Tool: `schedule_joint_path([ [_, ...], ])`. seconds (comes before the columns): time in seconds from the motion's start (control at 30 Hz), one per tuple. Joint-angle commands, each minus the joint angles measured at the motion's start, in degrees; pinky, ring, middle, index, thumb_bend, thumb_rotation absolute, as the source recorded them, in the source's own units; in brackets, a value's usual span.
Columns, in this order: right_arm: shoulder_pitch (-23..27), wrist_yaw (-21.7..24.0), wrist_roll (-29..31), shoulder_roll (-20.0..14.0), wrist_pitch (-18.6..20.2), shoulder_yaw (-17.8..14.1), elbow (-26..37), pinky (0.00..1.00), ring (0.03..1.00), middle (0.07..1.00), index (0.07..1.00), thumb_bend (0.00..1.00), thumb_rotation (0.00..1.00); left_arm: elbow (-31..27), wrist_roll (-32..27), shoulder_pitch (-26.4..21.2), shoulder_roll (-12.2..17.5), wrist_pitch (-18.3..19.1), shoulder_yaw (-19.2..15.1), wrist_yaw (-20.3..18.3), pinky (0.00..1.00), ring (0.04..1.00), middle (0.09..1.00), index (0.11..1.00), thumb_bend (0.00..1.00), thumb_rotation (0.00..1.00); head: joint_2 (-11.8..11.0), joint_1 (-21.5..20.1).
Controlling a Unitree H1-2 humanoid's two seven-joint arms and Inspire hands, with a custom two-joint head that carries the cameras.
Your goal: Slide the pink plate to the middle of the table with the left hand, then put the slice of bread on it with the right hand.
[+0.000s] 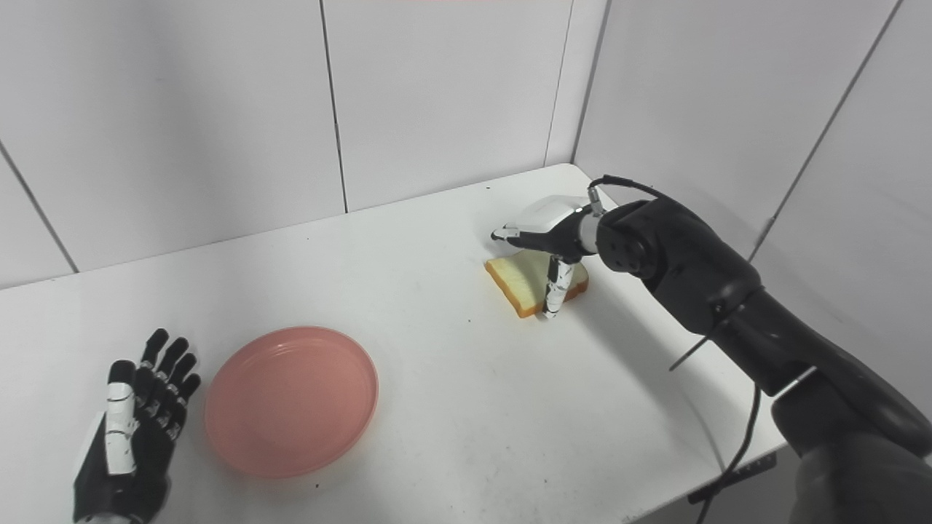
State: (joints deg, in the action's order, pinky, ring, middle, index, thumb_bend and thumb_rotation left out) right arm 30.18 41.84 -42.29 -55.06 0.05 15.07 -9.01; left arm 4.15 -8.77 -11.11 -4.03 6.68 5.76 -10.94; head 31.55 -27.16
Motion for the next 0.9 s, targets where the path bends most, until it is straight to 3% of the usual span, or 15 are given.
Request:
schedule_joint_path([
  [0.0,2.55,-1.90,-0.50,-0.98,0.14,-1.05,0.53,0.99,1.000,1.000,1.000,1.00,0.30,-1.80,-0.04,-0.15,0.17,0.13,0.25,-0.25,1.00,0.992,0.981,0.976,0.77,1.00,0.06,0.08],
  [0.87,3.62,-3.42,-2.85,0.19,-0.81,0.76,-4.11,0.96,0.996,1.000,1.000,1.00,0.21,-1.76,-0.44,0.21,-0.18,-0.06,0.22,-0.67,1.00,0.993,0.979,0.976,0.77,1.00,0.42,-0.05],
])
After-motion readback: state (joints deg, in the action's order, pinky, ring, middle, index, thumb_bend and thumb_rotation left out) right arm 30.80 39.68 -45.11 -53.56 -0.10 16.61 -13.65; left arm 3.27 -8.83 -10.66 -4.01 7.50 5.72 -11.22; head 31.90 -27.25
